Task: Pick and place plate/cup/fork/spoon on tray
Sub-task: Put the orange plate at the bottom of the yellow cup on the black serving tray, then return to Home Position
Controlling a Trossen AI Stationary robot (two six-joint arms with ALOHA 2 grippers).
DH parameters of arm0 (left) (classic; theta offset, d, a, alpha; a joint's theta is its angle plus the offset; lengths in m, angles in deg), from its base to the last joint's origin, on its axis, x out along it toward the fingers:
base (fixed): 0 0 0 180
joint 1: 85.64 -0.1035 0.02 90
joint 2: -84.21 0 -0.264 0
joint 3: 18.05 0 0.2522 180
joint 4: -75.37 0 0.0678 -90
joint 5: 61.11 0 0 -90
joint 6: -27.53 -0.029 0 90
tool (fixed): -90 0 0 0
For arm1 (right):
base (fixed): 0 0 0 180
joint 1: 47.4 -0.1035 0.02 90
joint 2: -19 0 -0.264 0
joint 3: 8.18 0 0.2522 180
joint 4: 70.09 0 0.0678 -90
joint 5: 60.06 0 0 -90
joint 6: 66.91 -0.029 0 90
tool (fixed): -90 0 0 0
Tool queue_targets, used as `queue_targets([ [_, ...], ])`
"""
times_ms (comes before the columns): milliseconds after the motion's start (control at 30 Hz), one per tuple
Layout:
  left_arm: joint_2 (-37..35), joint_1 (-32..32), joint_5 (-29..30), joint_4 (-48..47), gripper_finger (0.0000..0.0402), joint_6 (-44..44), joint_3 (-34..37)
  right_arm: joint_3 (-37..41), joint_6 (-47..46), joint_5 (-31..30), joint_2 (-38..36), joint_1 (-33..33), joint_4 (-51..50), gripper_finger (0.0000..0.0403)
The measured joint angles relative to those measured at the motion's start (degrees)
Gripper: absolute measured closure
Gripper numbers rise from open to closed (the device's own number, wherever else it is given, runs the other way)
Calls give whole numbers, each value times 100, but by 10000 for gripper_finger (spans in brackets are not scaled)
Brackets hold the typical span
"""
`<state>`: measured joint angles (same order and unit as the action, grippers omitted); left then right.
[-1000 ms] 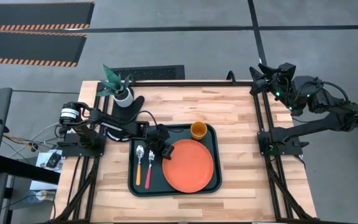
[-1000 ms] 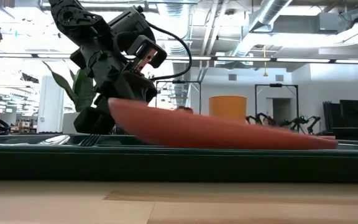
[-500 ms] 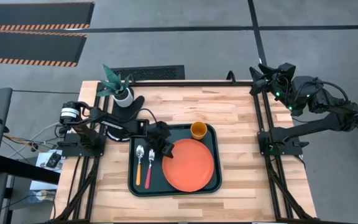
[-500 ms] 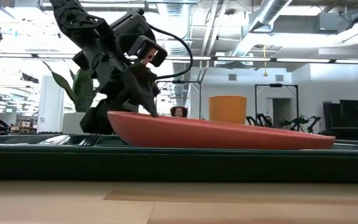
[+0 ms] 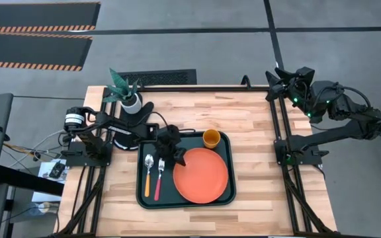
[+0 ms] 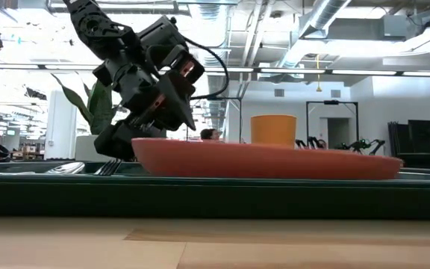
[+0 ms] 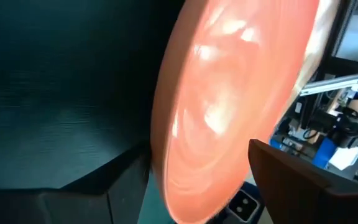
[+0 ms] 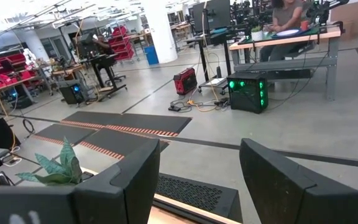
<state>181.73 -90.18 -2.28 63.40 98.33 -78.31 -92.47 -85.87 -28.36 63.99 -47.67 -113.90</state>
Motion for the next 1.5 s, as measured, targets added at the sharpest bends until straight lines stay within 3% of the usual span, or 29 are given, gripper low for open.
queue_targets([
  [267, -2, 1, 202, -1331, 145, -328, -543, 0, 1, 0, -2, 0, -159, 159],
  [433, -13, -5, 251, -1620, 145, -412, -760, 0, -2, 0, -2, 1, -266, 159],
  [700, -675, -221, 189, -2439, 145, -897, -1178, 0, 0, -11, -7, 2, -278, 159],
  [867, -1628, -455, 581, -2815, 145, -1560, -1556, 0, 260, -37, -15, 9, -1028, 159],
  [933, -2036, -520, 783, -2808, 145, -1815, -1703, 0, -60, -4, -9, 13, -1225, 159],
  [1033, -2729, -561, 923, -2842, 145, -2418, -1930, 4, -61, 609, -13, -71, -1185, 159],
  [1100, -3256, -514, 1299, -2765, 145, -3176, -2046, 39, 353, 1138, -15, -105, -853, 159],
  [1300, -5231, -157, 3778, -2802, 145, -4993, -1796, 588, 441, 1971, -254, 166, 108, 159],
  [1400, -6195, -102, 4156, -2783, 145, -5054, -1260, 1272, 395, 2346, -654, 359, 909, 159],
  [1500, -6997, -102, 4159, -2862, 145, -4876, -614, 2179, 389, 2678, -1117, 491, 1945, 159],
])
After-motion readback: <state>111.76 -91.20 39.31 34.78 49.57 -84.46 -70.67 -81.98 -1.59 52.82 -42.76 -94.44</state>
